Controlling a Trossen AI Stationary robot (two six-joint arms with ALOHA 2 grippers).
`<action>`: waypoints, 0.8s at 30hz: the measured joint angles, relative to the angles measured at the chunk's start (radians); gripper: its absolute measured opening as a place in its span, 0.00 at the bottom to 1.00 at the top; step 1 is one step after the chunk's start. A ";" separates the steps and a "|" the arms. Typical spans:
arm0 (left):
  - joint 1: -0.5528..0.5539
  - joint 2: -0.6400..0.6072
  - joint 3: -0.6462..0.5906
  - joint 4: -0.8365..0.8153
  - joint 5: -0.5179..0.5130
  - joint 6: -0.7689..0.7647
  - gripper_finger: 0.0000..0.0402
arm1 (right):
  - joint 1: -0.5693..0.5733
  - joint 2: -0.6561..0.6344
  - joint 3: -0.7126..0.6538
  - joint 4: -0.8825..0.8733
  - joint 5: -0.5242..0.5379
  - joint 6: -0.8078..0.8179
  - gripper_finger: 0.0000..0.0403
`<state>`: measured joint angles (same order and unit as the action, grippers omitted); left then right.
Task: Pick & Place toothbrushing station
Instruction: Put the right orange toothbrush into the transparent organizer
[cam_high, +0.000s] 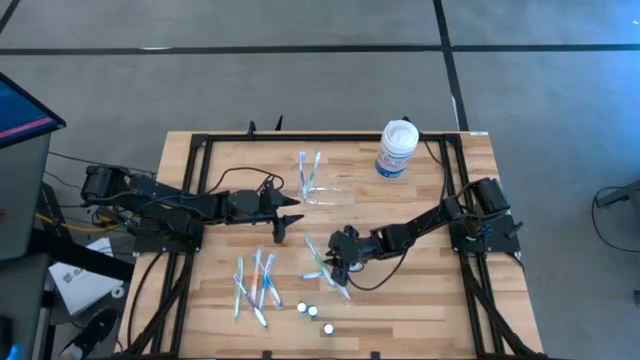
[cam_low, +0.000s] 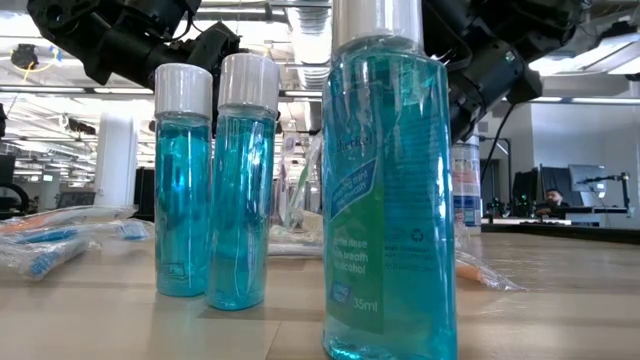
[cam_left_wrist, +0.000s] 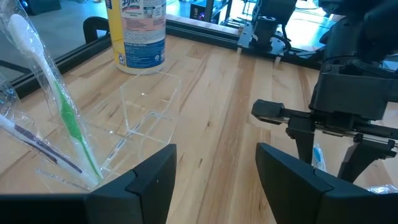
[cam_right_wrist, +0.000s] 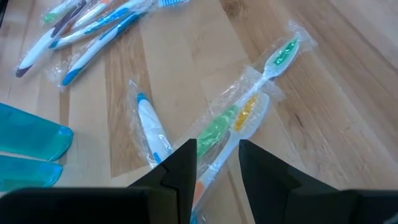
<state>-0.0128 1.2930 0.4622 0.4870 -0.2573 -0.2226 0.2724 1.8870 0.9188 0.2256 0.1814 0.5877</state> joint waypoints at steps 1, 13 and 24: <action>0.000 0.000 0.000 0.000 0.000 0.000 0.53 | 0.002 0.000 0.000 0.000 0.000 0.000 0.28; 0.000 0.000 0.000 0.000 0.000 -0.004 0.53 | 0.001 0.040 -0.004 0.011 0.000 0.000 0.28; 0.000 0.000 0.000 -0.001 0.000 -0.004 0.53 | -0.001 0.059 0.023 0.038 -0.021 -0.011 0.12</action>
<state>-0.0128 1.2934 0.4622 0.4862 -0.2573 -0.2264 0.2718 1.9455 0.9417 0.2638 0.1604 0.5762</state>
